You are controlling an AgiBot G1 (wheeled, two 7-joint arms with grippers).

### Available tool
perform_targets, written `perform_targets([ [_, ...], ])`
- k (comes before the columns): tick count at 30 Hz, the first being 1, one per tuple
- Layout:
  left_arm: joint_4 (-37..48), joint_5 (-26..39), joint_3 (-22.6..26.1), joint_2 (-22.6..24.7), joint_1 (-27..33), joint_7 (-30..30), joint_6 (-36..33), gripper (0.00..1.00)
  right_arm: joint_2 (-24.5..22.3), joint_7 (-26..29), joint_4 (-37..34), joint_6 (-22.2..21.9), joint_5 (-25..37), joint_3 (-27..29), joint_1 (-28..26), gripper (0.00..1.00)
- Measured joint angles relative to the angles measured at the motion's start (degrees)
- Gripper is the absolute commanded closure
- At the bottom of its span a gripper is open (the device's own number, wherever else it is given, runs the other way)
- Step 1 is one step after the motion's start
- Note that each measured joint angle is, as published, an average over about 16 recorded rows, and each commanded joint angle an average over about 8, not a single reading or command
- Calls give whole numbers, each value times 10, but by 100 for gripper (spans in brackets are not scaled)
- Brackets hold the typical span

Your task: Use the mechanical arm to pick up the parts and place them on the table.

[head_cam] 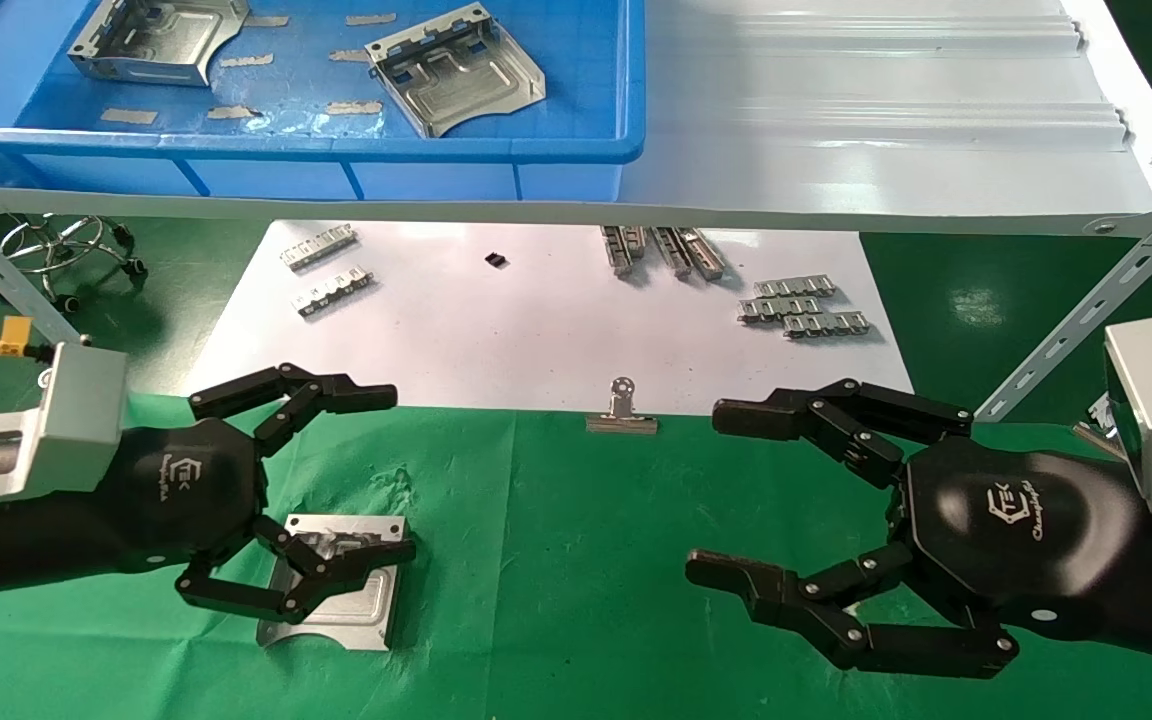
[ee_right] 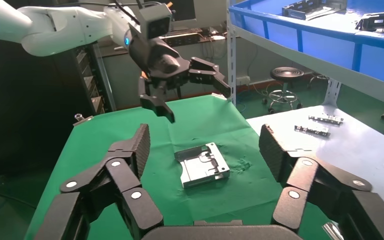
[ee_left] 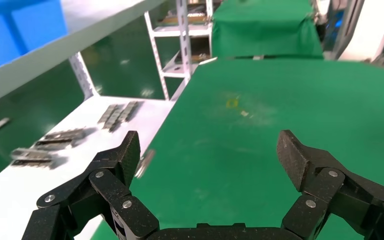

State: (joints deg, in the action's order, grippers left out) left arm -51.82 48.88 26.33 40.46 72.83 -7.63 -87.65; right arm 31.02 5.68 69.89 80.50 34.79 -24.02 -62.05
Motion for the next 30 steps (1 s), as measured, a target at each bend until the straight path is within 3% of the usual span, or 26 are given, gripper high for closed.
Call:
perform_targets([
  [18, -196, -63, -92, -49, -101, 163, 17, 0, 0, 0, 0, 0, 0, 0, 0, 0],
  [30, -240, -78, -113, -60, -124, 195, 21, 0, 0, 0, 0, 0, 0, 0, 0, 0],
])
